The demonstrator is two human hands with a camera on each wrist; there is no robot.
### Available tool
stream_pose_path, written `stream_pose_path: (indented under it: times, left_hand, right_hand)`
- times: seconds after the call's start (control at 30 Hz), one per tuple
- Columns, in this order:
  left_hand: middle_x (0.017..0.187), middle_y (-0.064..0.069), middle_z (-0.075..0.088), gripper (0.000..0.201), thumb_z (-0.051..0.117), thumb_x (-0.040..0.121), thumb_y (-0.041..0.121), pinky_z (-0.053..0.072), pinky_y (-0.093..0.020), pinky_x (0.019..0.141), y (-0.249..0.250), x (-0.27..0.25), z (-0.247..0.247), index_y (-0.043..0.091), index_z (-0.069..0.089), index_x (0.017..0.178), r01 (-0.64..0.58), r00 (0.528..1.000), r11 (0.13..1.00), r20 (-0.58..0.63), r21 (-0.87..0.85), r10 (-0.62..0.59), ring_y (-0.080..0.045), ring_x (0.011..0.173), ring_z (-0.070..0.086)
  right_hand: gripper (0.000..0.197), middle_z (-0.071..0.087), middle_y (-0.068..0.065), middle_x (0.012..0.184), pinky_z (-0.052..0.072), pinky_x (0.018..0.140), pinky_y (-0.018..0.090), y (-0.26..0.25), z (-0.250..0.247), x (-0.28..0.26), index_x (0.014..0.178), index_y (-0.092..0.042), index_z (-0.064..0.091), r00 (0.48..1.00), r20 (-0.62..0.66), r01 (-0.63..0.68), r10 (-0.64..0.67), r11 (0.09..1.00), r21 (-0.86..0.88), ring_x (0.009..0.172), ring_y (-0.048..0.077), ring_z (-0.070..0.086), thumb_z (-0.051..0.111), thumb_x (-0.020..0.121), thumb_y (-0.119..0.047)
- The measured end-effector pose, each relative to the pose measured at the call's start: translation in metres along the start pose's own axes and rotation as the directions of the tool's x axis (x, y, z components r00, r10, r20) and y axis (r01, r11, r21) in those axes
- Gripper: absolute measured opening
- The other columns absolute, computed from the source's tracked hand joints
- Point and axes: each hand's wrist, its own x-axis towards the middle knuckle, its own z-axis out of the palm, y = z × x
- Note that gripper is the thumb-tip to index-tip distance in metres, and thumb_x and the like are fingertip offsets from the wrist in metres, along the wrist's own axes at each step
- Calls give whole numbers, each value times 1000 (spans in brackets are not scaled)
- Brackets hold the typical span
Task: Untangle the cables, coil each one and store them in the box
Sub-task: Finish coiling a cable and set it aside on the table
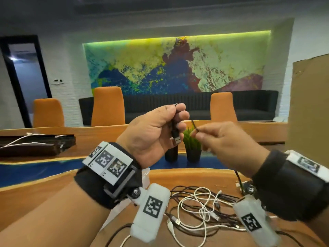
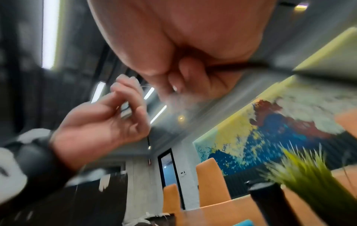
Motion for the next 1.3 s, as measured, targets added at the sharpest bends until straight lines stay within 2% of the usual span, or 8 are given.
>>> stream_pose_path:
  times: [0.13, 0.3, 0.5, 0.67, 0.8, 0.9, 1.03, 1.3]
  left_hand:
    - [114, -12, 73, 20, 42, 104, 16, 56, -33, 81, -9, 7, 1, 8, 61, 107, -138, 989, 920, 1, 367, 148, -20, 95, 71]
    - [90, -17, 71, 19, 48, 103, 11, 50, -38, 73, -17, 0, -1, 1, 64, 109, -236, 972, 622, 166, 747, 169, -25, 78, 63]
    - [85, -6, 66, 25, 50, 94, 26, 35, -41, 74, -17, -13, -6, 17, 71, 103, -113, 987, 801, 158, 587, 23, -27, 84, 48]
    - [116, -9, 72, 19, 48, 97, 18, 43, -28, 68, -12, -25, -1, 15, 67, 96, -37, 972, 944, 233, 328, -42, -9, 77, 57]
    - [125, -8, 70, 17, 44, 94, 20, 53, -39, 84, -4, -24, 7, 14, 60, 95, -120, 978, 973, 192, 195, 82, -14, 93, 69]
    - [130, -3, 66, 17, 43, 102, 10, 50, -36, 102, -12, -16, 0, 8, 60, 103, -298, 953, 793, 205, 532, 221, -12, 118, 64]
    - [104, 6, 69, 18, 45, 104, 14, 49, -22, 79, -24, -15, -14, 11, 63, 105, -336, 942, 453, 305, 826, 144, 3, 96, 62]
    - [125, -34, 57, 28, 43, 100, 19, 42, -24, 65, -18, -38, 3, 18, 69, 92, -53, 946, 963, 323, 264, -37, -13, 81, 55]
  right_hand:
    - [18, 63, -7, 79, 47, 69, 30, -15, -2, -8, 91, -24, 68, 946, 299, 252, -128, 869, -425, 74, 8, 55, 53, 97, -34]
    - [18, 63, -8, 68, 46, 59, 29, -27, -27, -6, 82, -22, 72, 941, 73, 328, -330, 839, -434, 66, 9, 56, 62, 92, -33]
    - [12, 61, -12, 65, 43, 56, 17, -24, -32, -3, 80, -20, 74, 906, -64, 369, -418, 856, -363, 65, 5, 57, 70, 86, -30]
    - [13, 67, 2, 73, 51, 66, 41, -8, -27, -1, 86, -12, 74, 917, -272, 280, -292, 956, -84, 69, 18, 60, 68, 90, -22]
    - [19, 67, -3, 90, 53, 81, 40, 1, 4, -15, 104, -21, 70, 990, -19, 135, -136, 989, -57, 83, 10, 61, 52, 99, -26]
    - [20, 62, -4, 82, 50, 72, 31, -14, 9, -30, 95, -23, 66, 961, 230, 224, -156, 923, -313, 76, 10, 57, 50, 99, -34]
    - [15, 64, -10, 74, 46, 63, 22, -32, -21, -25, 88, -24, 72, 930, 185, 368, -318, 826, -427, 71, 6, 57, 59, 92, -32]
    - [14, 66, -2, 73, 51, 66, 37, 9, -16, 2, 85, -13, 73, 953, -203, 227, -225, 974, -9, 67, 6, 56, 62, 94, -13]
